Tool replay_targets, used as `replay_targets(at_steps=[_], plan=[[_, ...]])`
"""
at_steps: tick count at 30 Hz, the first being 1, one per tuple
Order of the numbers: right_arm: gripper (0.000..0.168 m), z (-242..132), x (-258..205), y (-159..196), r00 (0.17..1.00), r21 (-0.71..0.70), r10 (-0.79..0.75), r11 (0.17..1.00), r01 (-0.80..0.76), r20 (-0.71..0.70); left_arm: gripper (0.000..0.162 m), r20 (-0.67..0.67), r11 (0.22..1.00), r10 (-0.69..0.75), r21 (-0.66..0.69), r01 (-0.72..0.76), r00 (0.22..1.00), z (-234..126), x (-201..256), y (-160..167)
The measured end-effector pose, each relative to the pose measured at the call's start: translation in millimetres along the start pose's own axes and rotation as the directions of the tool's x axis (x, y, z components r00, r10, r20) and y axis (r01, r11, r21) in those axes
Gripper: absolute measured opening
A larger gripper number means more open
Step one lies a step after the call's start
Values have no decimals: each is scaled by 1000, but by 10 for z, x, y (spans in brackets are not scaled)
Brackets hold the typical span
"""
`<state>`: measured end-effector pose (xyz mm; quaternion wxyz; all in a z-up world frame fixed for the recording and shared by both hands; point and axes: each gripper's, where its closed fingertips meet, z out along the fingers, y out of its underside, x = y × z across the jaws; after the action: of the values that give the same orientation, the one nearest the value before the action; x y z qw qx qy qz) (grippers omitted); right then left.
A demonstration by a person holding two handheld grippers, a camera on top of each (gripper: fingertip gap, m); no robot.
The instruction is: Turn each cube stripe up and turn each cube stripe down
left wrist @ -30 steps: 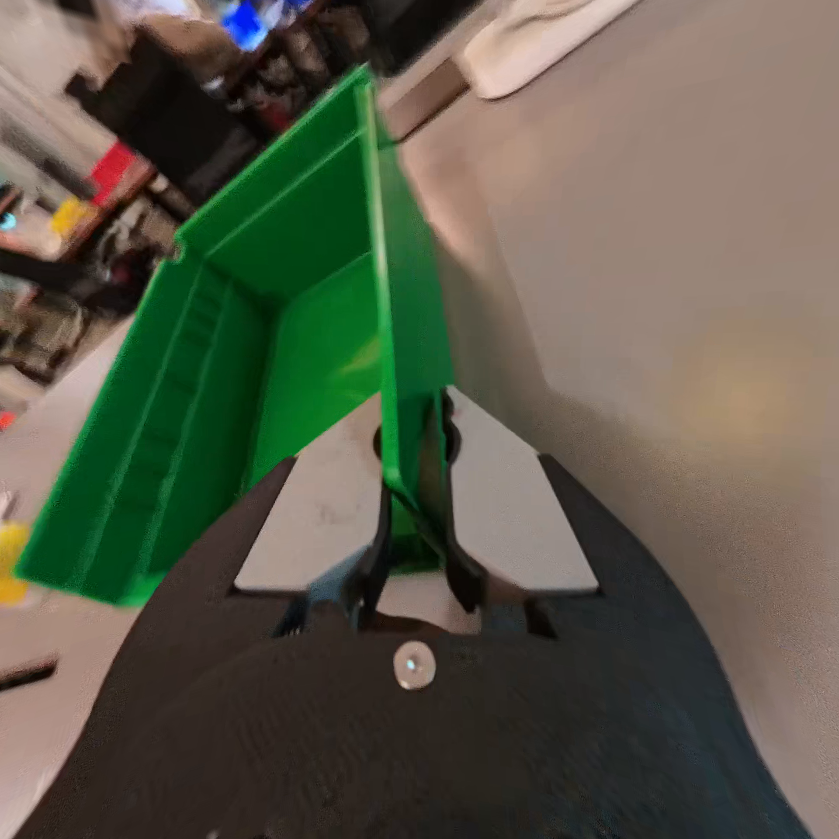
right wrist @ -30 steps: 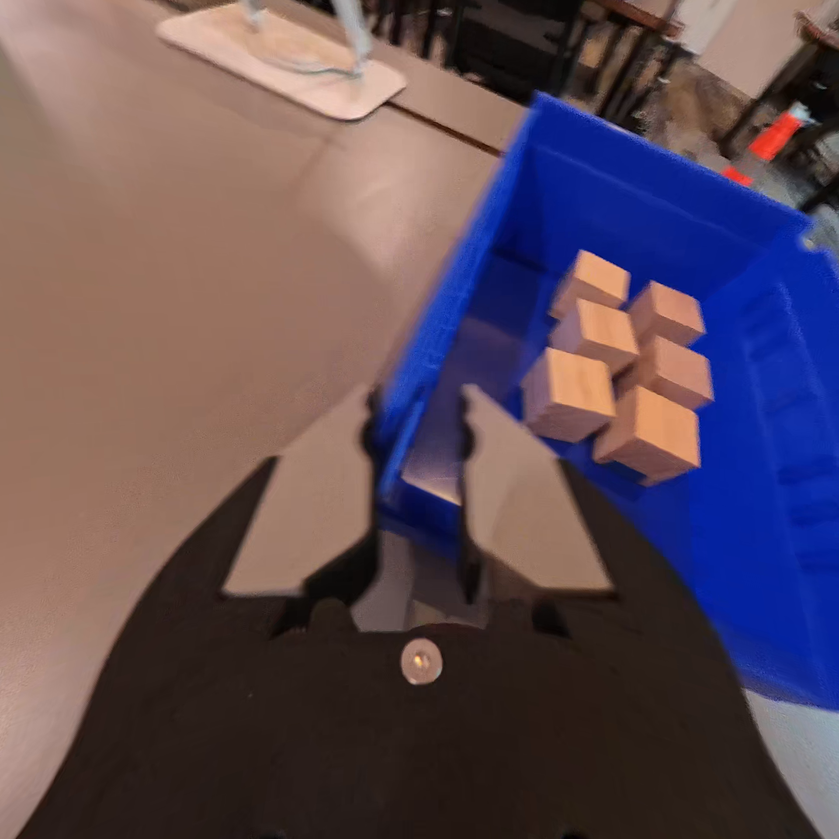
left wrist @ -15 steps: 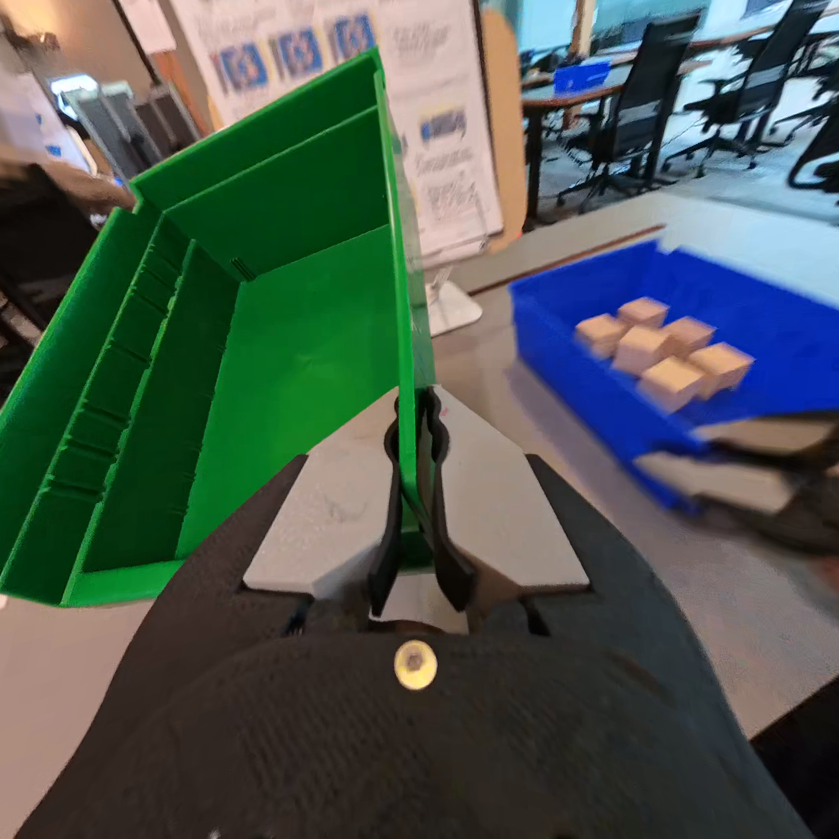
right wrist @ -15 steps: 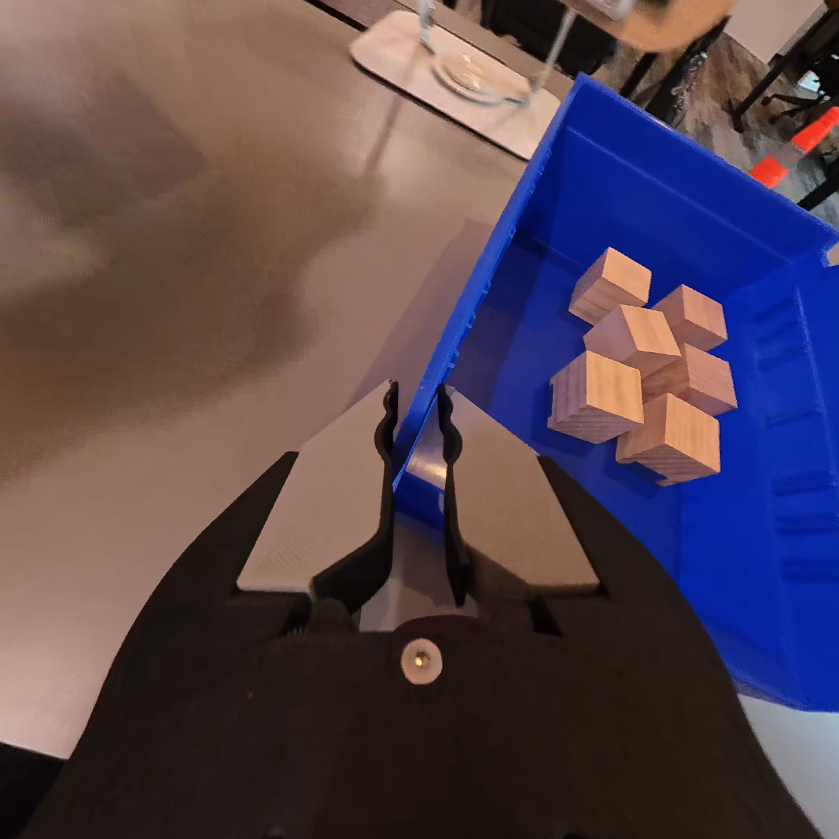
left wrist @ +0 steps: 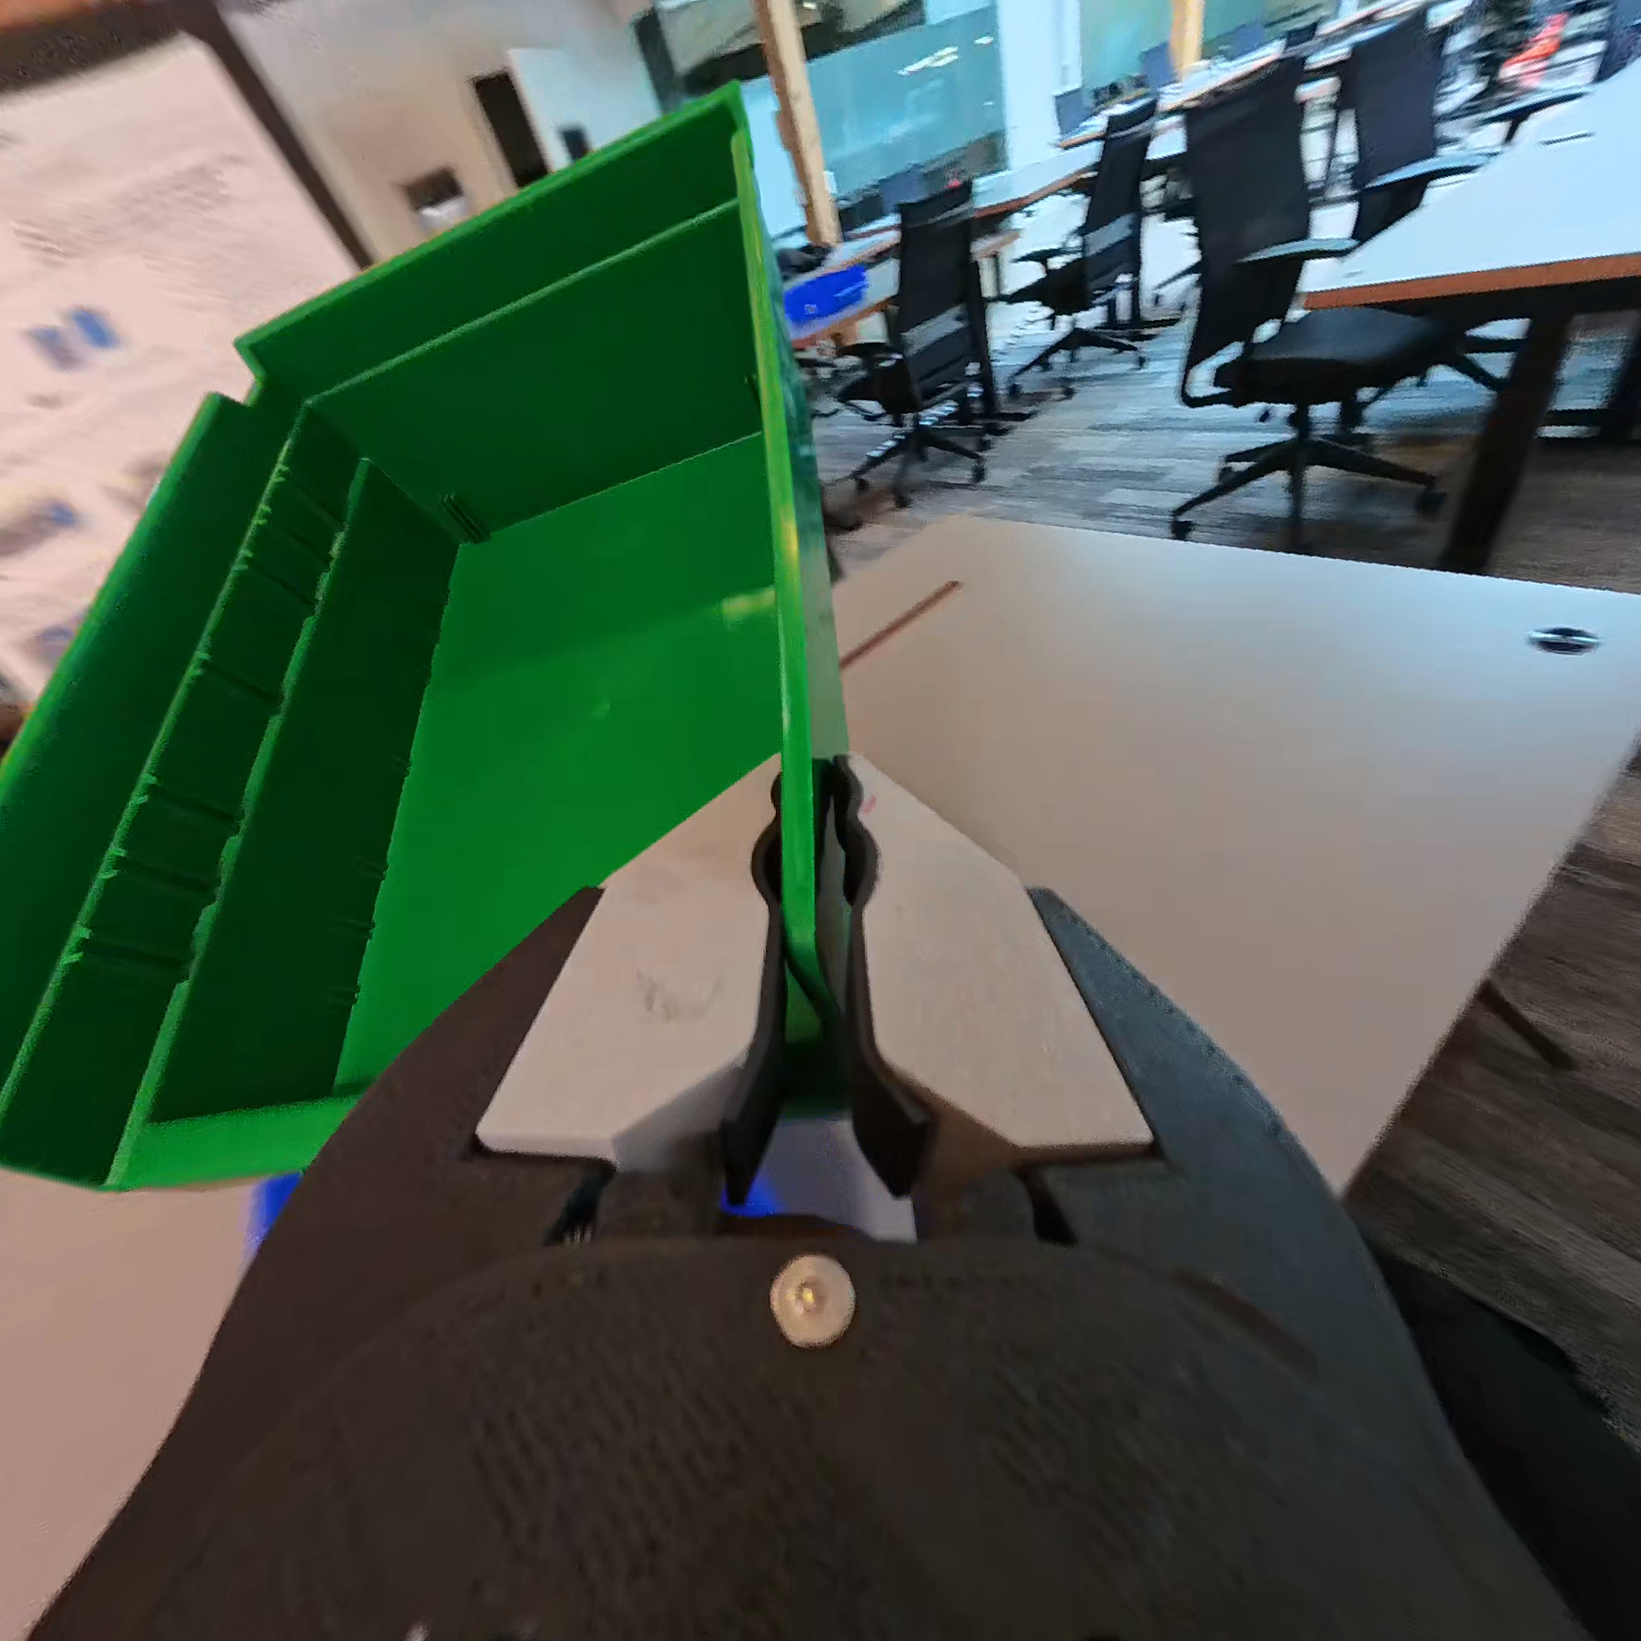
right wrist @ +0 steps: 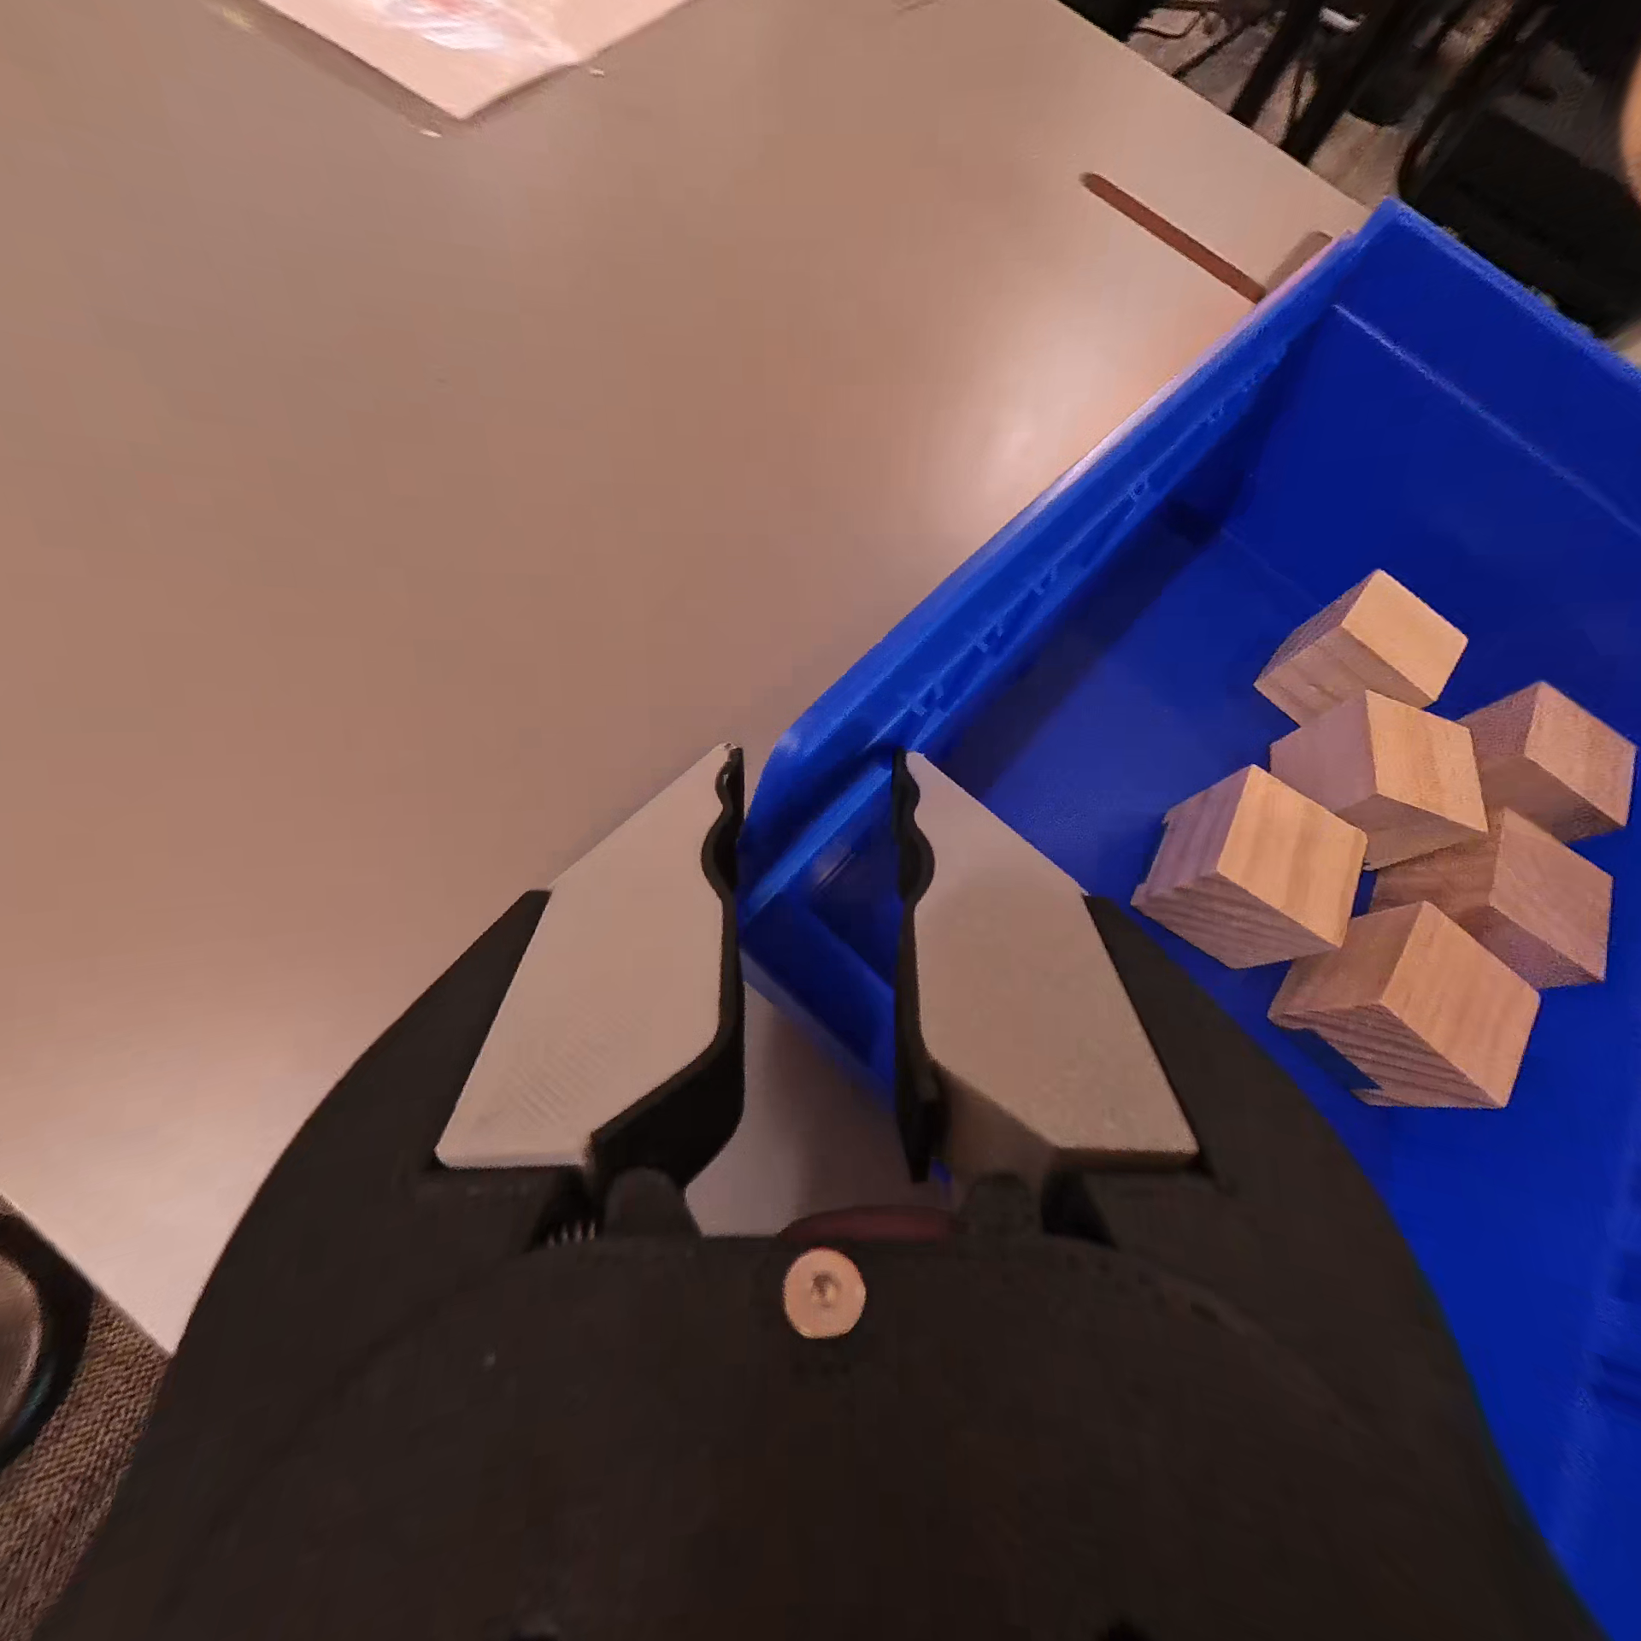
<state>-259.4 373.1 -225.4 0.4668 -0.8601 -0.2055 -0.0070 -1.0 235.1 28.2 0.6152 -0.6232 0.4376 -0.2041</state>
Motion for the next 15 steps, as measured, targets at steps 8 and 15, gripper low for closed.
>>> replay_targets(at_steps=[8,15], plan=[[27,-228,-361,-240,993,131,-103,987,95,54,5,-218,985,-98,-161,64,971,716,1296,859],[25,-526,-208,-211,986,297,-161,941,164,-33,5,-177,953,-129,-295,72,976,1091,1803,1560]])
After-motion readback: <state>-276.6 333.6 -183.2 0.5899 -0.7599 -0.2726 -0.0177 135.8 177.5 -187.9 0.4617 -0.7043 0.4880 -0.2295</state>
